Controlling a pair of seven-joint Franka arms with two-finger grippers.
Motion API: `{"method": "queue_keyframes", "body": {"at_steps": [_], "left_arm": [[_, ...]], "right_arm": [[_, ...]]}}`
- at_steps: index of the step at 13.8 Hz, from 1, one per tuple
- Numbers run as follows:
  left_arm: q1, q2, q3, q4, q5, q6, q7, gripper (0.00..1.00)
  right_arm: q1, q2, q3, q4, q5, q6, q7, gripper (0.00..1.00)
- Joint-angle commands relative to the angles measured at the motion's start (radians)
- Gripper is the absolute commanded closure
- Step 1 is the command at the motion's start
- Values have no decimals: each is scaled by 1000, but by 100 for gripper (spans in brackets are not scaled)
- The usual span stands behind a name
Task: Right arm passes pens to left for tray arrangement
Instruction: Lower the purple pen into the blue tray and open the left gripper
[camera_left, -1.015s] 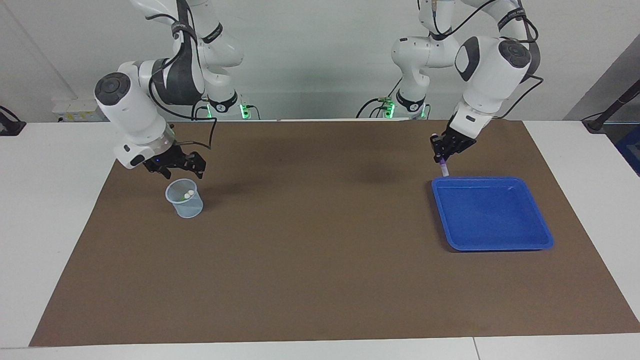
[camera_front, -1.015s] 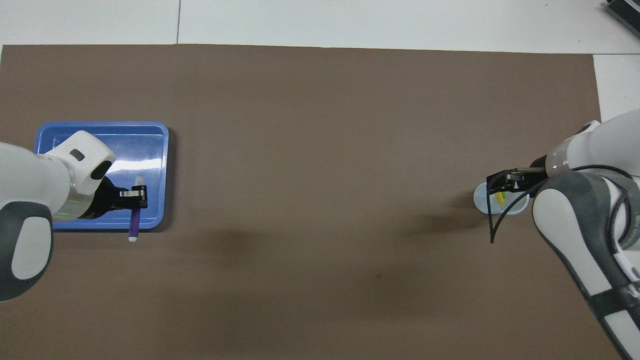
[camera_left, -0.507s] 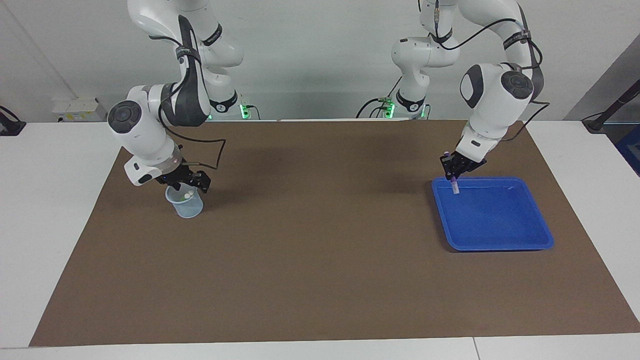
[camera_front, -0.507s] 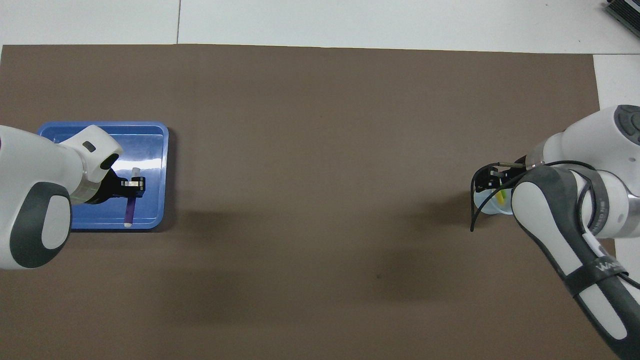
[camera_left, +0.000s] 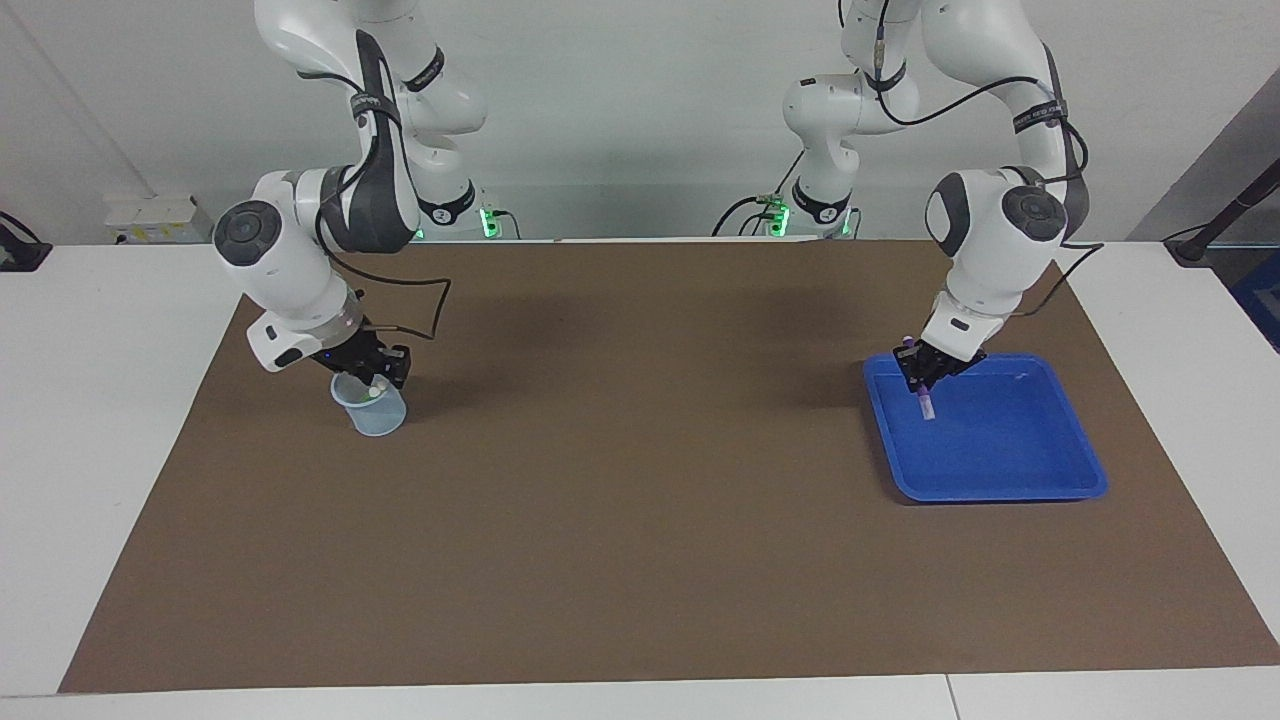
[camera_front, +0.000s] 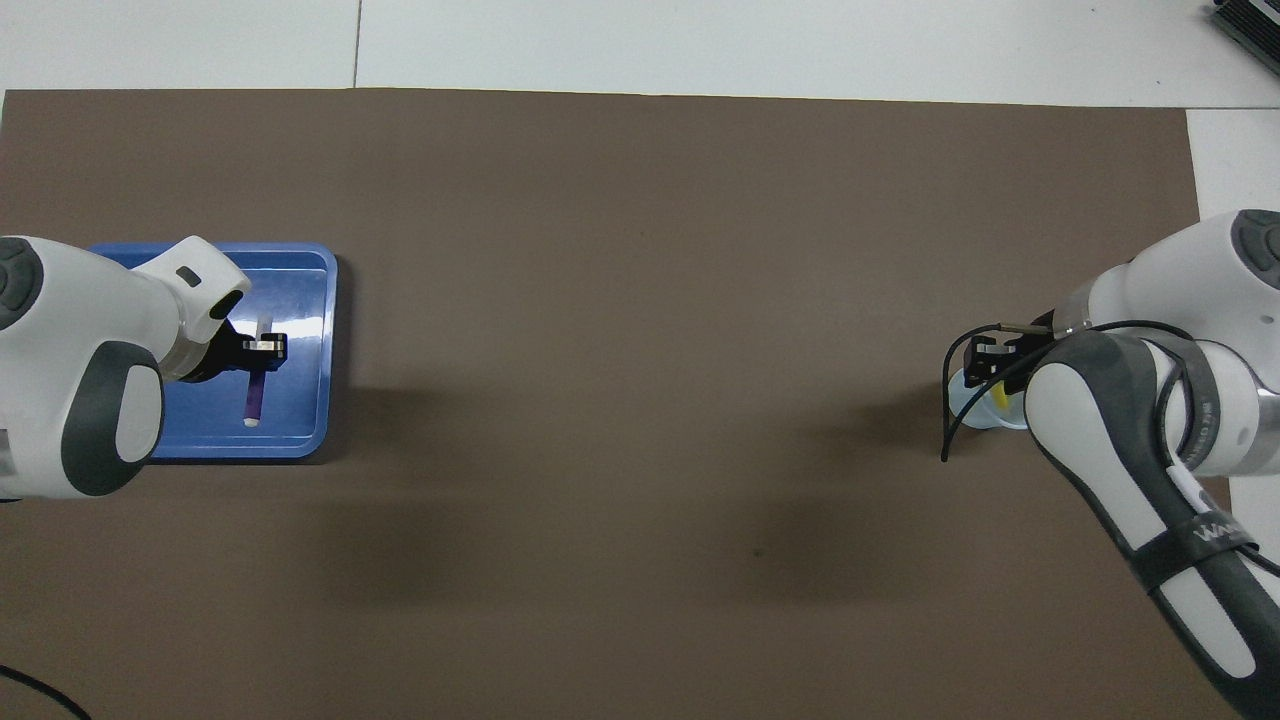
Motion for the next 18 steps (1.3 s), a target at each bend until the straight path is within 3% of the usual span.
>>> {"method": "queue_keyframes", "body": {"at_steps": [1, 5, 9, 13, 15, 16, 17, 18], "left_arm": [[24, 73, -9, 46, 25, 41, 13, 100], [34, 146, -9, 46, 49, 129, 13, 100], [36, 185, -8, 37, 49, 173, 30, 100], [47, 191, -8, 18, 134, 198, 73, 100], [47, 193, -9, 23, 134, 200, 73, 36], [47, 191, -11, 24, 129, 195, 63, 29], [47, 193, -11, 26, 125, 195, 61, 7], [47, 193, -11, 27, 122, 192, 52, 0]], "right_arm": [[-30, 14, 11, 0, -3, 23, 12, 57], [-33, 17, 11, 3, -4, 35, 6, 51], [-33, 17, 11, 3, -4, 37, 5, 53], [-34, 17, 11, 5, -4, 25, 3, 86], [-43, 17, 11, 16, -4, 0, -6, 96], [-45, 17, 11, 26, -4, -23, -27, 100], [-45, 16, 10, 43, -4, -46, -43, 100], [-45, 11, 10, 63, -6, -84, -49, 100]]}}
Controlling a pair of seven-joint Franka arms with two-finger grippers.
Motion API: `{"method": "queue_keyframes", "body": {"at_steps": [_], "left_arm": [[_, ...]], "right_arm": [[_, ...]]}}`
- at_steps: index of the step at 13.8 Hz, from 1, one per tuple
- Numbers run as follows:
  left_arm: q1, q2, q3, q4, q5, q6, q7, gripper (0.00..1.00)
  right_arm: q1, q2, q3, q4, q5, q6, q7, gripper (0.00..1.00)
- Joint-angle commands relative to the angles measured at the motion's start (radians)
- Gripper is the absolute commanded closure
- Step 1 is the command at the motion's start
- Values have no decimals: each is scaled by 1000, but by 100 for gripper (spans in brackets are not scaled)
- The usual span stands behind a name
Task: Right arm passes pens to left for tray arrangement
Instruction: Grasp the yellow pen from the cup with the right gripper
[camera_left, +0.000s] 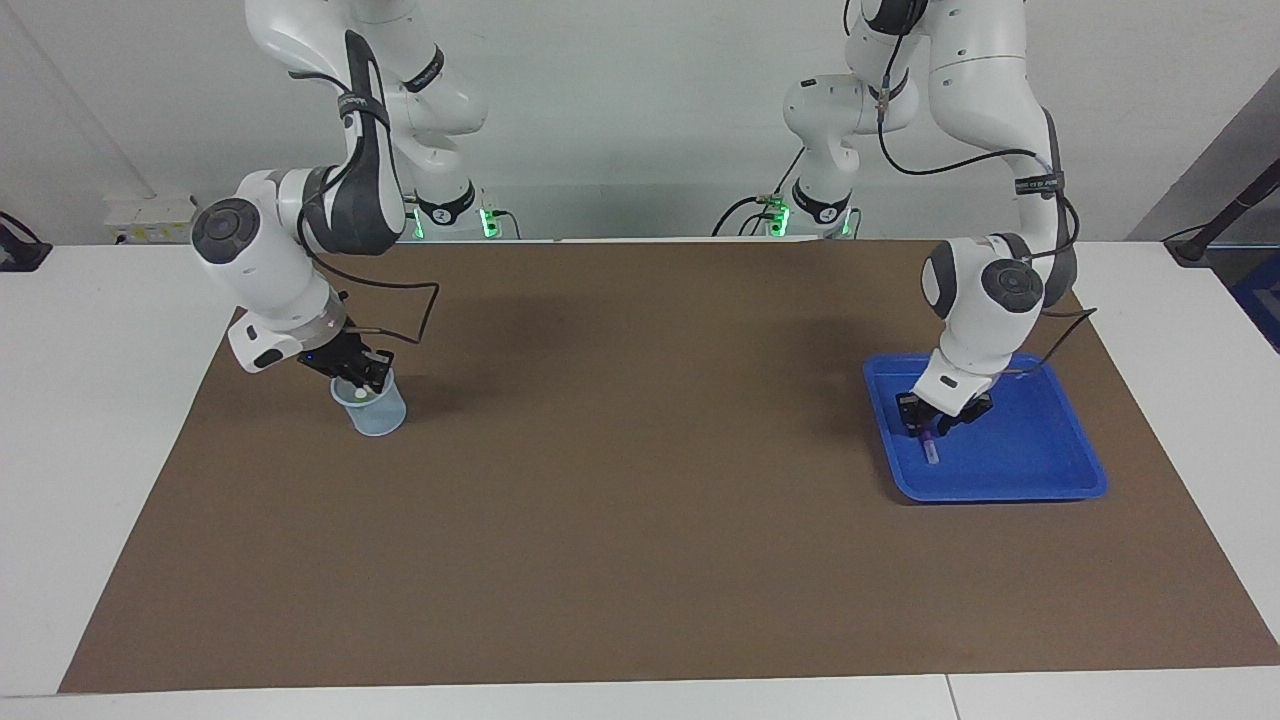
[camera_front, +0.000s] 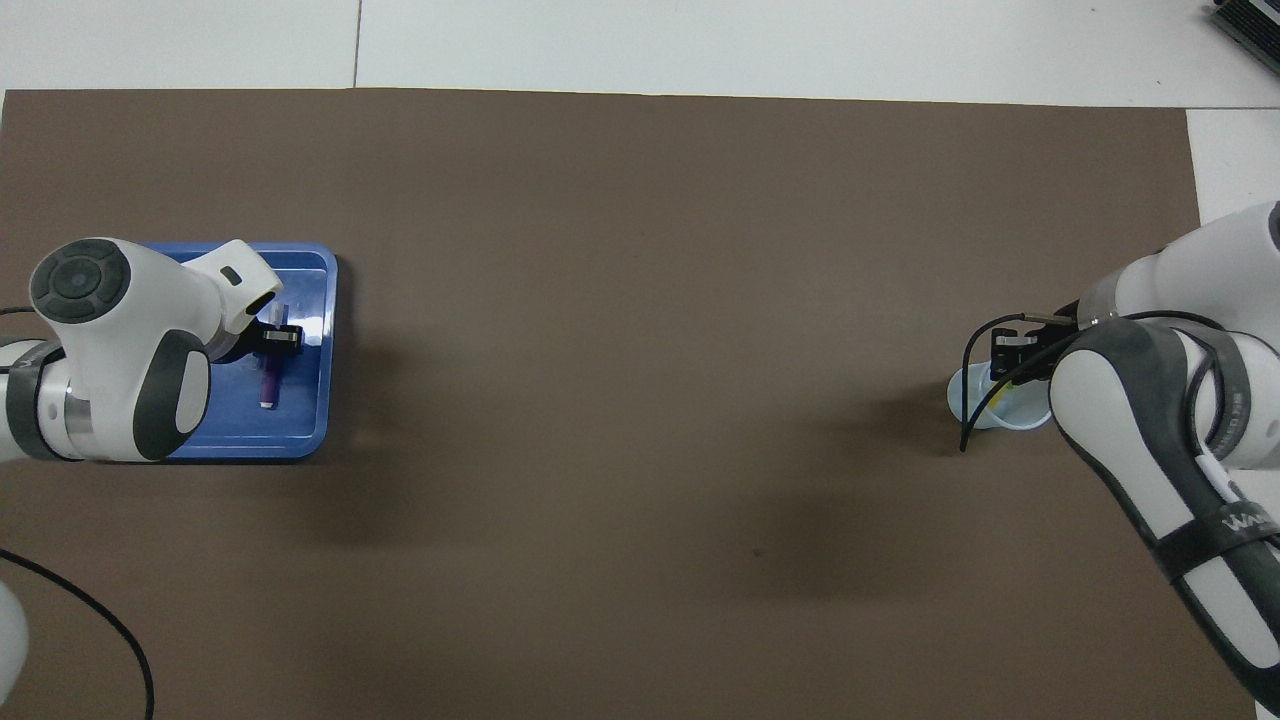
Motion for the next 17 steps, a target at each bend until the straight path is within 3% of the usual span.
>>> {"method": "queue_keyframes", "body": {"at_steps": [1, 3, 5, 7, 10, 14, 17], "left_arm": [[14, 11, -10, 6, -9, 13, -19, 0], [17, 11, -10, 23, -104, -8, -22, 0], [18, 15, -10, 101, -185, -123, -23, 0], [18, 34, -9, 214, -228, -285, -36, 0], [10, 20, -10, 261, -258, -338, -108, 0], [3, -1, -13, 371, -351, -500, -224, 0], [-9, -49, -33, 399, -412, -571, -402, 0]], "right_arm": [[-14, 3, 11, 63, -7, -111, -29, 100], [-5, -15, 13, 111, -9, -202, -29, 100], [9, -55, 20, 148, -10, -280, -29, 100], [55, -75, 20, 218, -21, -363, -30, 100], [103, -76, 22, 332, -24, -474, -38, 100], [201, -118, 24, 355, -3, -488, -33, 100], [229, -133, 20, 352, 147, -451, 64, 100]]}}
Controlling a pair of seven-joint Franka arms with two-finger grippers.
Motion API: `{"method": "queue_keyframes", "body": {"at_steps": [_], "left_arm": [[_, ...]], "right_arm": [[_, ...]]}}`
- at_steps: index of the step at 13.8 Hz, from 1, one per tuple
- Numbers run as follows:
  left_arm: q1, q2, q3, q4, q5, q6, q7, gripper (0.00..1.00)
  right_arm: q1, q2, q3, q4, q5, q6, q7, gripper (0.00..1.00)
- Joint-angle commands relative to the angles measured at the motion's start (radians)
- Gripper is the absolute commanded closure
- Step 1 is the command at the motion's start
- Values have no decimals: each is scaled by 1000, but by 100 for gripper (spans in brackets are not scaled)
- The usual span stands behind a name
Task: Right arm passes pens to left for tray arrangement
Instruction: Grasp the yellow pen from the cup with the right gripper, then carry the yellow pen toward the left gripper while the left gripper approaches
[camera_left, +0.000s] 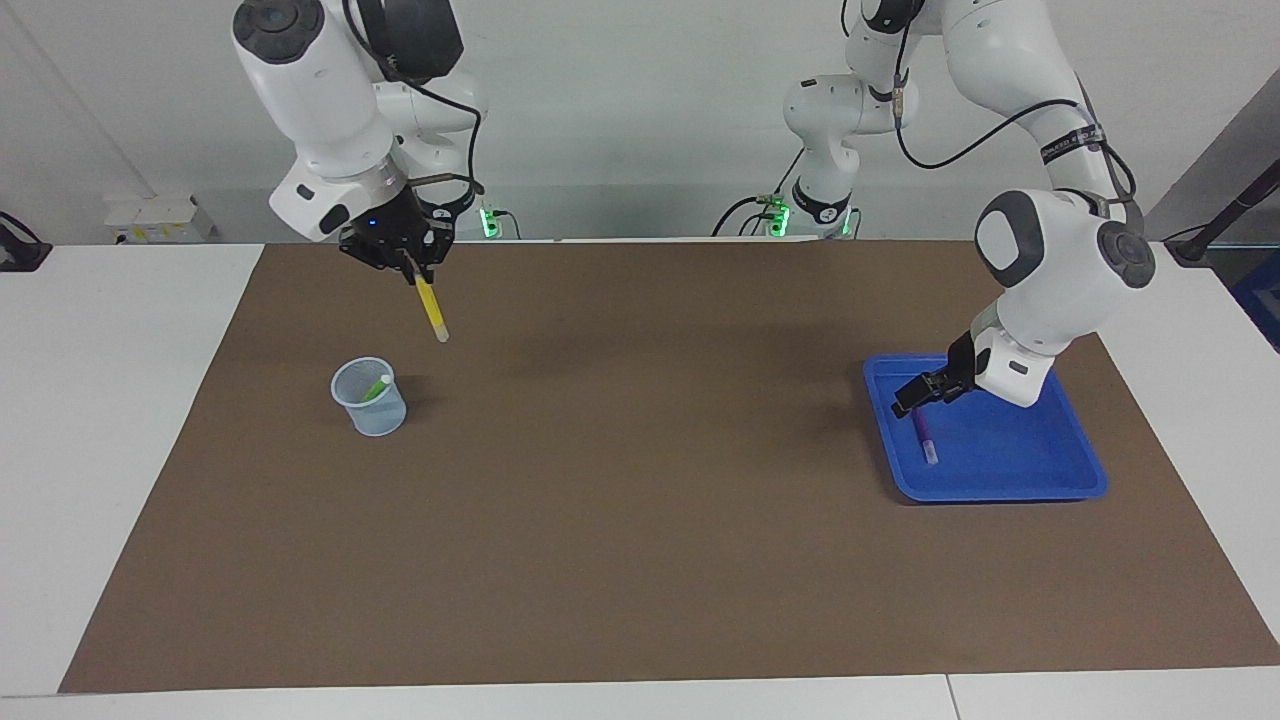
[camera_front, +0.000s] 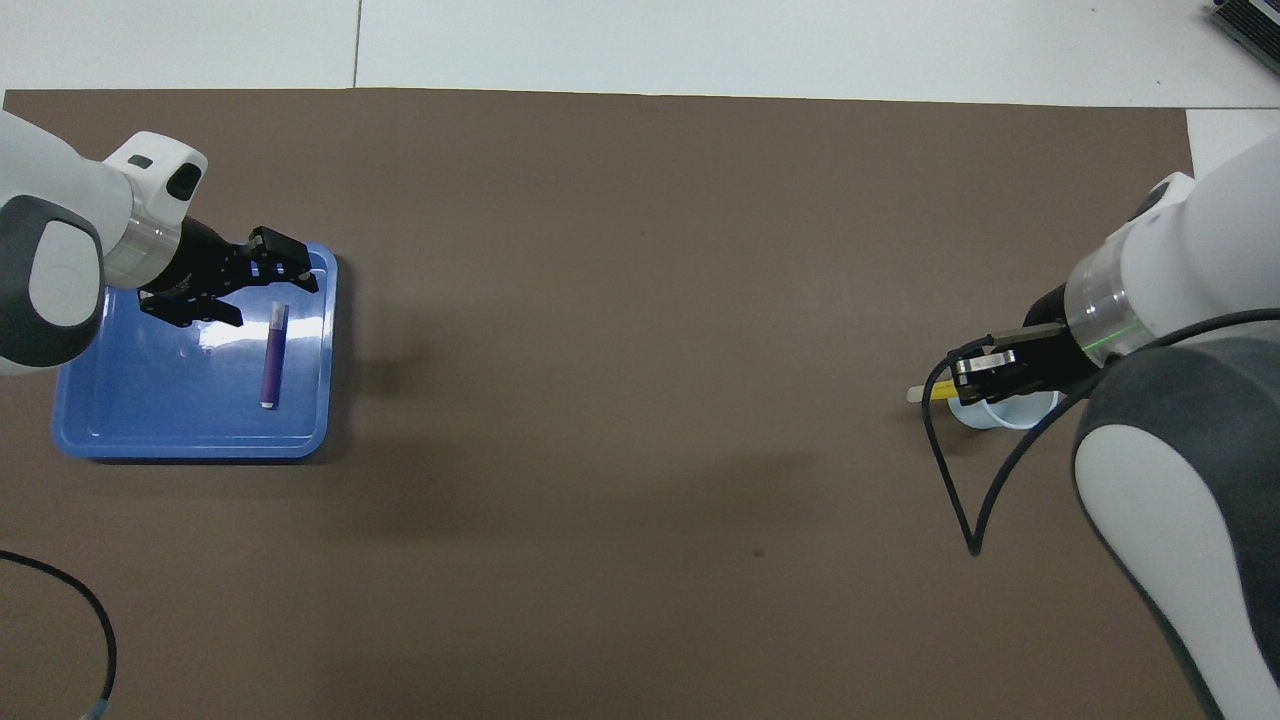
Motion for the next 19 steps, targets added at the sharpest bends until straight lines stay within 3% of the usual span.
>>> {"method": "queue_keyframes", "body": {"at_steps": [1, 5, 11, 14, 19], "left_arm": [[-10, -54, -13, 14, -76, -72, -144, 0], [-11, -104, -14, 9, -248, -105, -310, 0], [-65, -147, -37, -9, -374, -77, -632, 1], [-101, -173, -39, -64, -469, 30, -808, 1], [-178, -294, -39, -293, -638, 347, -954, 1]], "right_arm": [[-3, -16, -3, -3, 138, 32, 70, 100], [58, -31, -3, -60, 295, 208, 187, 100], [210, -142, -2, -328, 415, 571, 356, 100], [276, -139, -2, -342, 435, 683, 445, 100], [368, -131, -2, -396, 511, 886, 519, 100]]}}
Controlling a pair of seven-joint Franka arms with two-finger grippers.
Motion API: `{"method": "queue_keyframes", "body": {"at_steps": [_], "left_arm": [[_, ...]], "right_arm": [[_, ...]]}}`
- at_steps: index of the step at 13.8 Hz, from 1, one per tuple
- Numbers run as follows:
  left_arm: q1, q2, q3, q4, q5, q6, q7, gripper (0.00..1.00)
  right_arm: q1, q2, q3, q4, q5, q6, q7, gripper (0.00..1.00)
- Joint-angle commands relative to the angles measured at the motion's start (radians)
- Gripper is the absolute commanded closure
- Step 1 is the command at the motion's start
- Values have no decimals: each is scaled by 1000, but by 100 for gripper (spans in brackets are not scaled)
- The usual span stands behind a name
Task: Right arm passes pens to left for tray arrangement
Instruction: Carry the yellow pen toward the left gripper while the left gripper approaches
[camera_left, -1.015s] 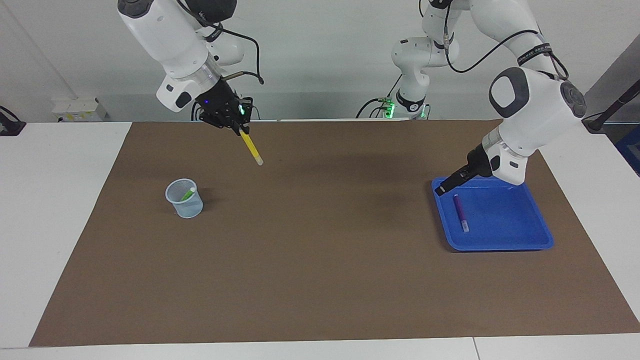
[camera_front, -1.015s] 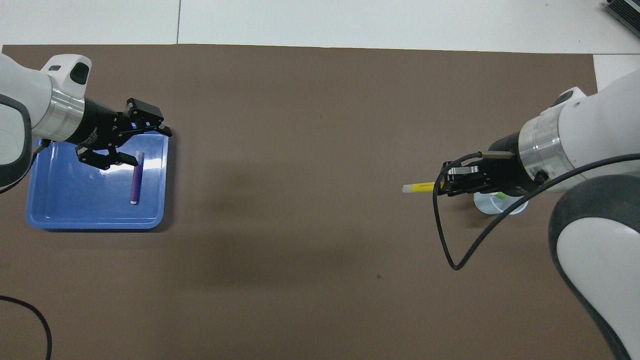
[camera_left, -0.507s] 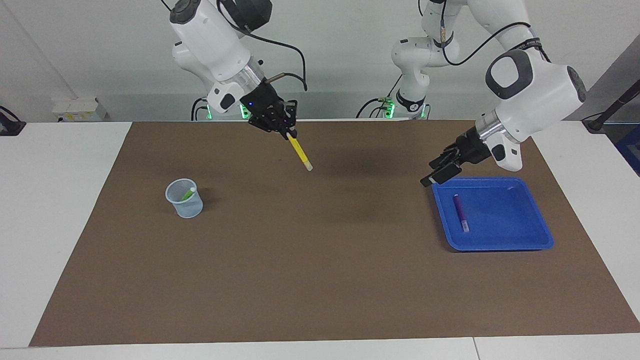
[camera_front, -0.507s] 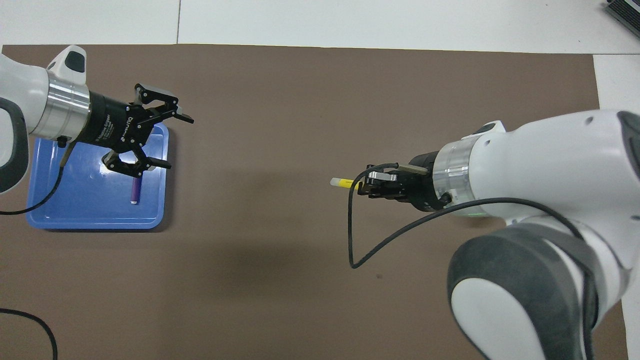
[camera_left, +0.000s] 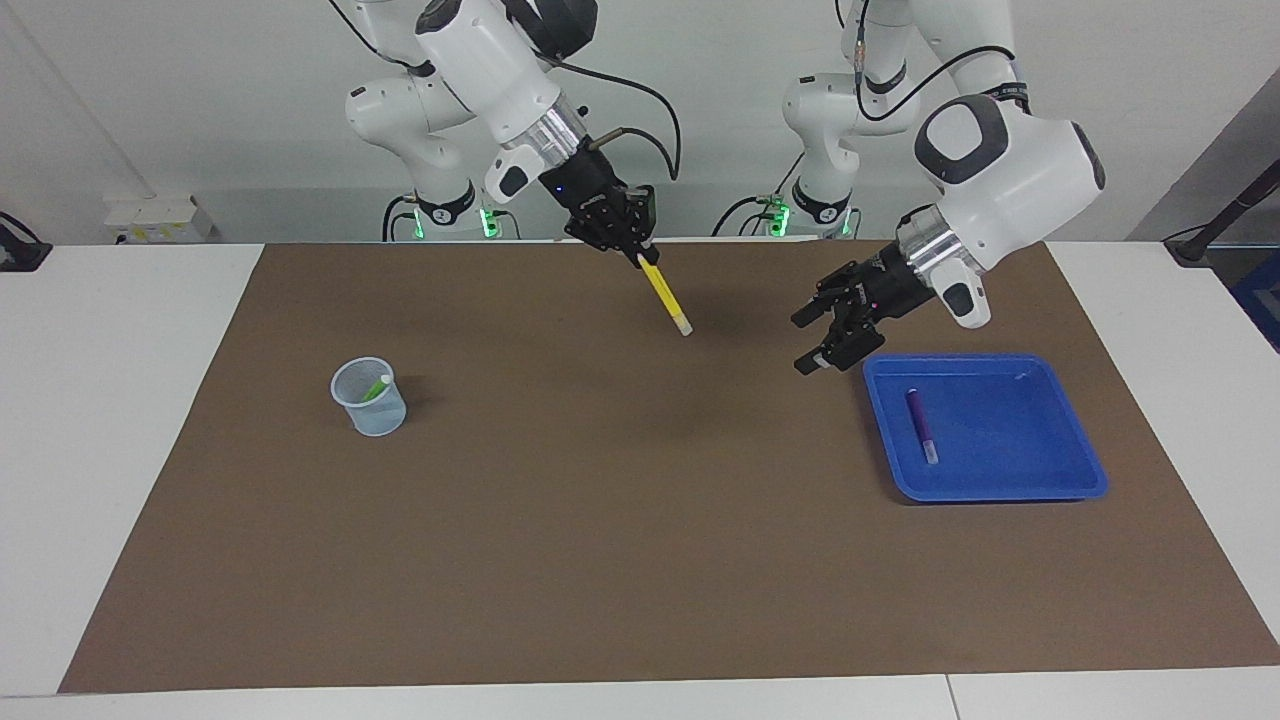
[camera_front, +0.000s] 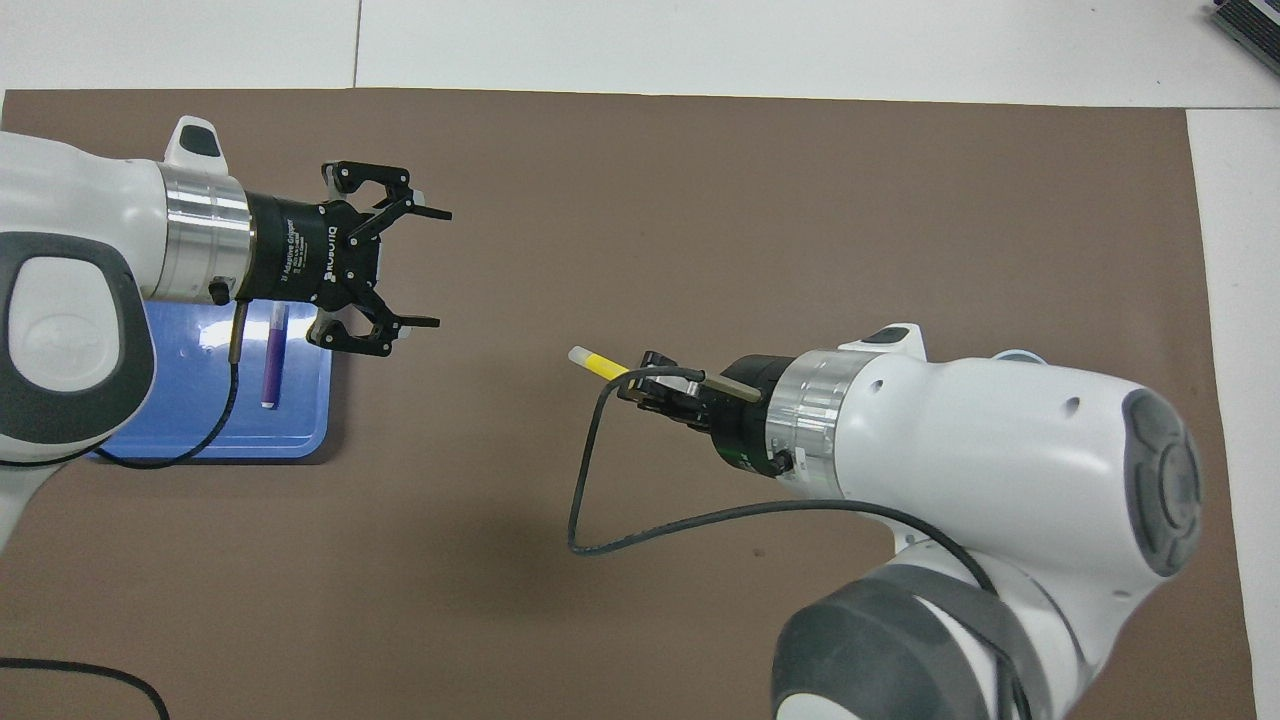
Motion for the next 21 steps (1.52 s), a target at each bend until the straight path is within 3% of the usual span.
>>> {"method": "queue_keyframes", "body": {"at_steps": [1, 6, 9, 15, 21], "left_arm": [[-68, -111, 10, -173, -77, 197, -91, 1], [-144, -131, 12, -197, -77, 242, -157, 1], [-179, -177, 12, -263, -76, 236, -157, 1], [-145, -188, 16, -263, 0, 109, -131, 1], [-176, -210, 6, -341, -2, 220, -137, 1]], "right_arm": [[39, -24, -5, -49, 45, 59, 23, 100], [106, 36, -5, -48, 51, 172, 27, 100], [119, 44, -5, -48, 51, 173, 27, 100], [109, 44, -5, -45, 51, 133, -9, 100], [105, 46, -5, -37, 51, 110, -46, 100]]}}
